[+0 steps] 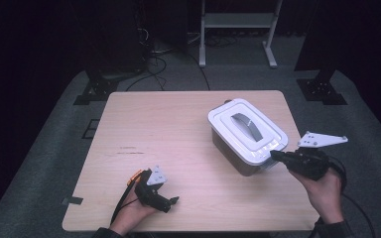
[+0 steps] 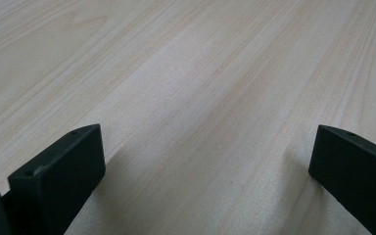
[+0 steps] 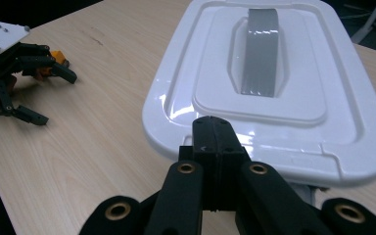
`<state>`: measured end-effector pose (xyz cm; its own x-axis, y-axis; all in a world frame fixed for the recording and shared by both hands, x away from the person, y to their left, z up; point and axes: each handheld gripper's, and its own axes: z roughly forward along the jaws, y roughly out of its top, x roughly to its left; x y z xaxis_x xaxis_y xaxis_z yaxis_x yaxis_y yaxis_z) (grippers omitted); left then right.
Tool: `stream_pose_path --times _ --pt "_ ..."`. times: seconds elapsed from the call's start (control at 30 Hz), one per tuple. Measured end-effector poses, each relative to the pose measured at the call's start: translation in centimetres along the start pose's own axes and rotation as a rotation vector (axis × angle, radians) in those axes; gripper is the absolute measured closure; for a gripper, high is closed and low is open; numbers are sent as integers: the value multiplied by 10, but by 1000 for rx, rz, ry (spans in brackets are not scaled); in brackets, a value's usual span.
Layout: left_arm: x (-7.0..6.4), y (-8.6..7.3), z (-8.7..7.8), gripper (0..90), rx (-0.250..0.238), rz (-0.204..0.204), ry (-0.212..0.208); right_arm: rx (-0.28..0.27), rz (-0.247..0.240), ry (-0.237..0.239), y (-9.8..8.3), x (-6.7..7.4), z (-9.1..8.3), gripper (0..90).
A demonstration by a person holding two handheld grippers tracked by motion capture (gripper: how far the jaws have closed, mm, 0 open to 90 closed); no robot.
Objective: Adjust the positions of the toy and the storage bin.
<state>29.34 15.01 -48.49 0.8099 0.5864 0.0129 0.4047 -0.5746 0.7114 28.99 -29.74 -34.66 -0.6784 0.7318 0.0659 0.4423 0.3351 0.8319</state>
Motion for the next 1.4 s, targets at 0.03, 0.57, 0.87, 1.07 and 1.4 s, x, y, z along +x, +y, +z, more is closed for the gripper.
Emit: stream_pose_path --times 0.03,0.57,0.87,1.07,1.4 --pt "0 0 0 0 0 0 0 2 -2 4 3 1 3 900" --pt "0 0 0 0 1 0 0 41 -12 67 29 9 50 900" --pt "0 0 0 0 -1 -2 1 94 -21 90 27 14 61 900" --pt "0 0 0 0 1 -2 0 101 -9 109 24 13 58 900" --pt "0 0 0 0 2 -1 -1 62 -11 22 24 9 50 575"
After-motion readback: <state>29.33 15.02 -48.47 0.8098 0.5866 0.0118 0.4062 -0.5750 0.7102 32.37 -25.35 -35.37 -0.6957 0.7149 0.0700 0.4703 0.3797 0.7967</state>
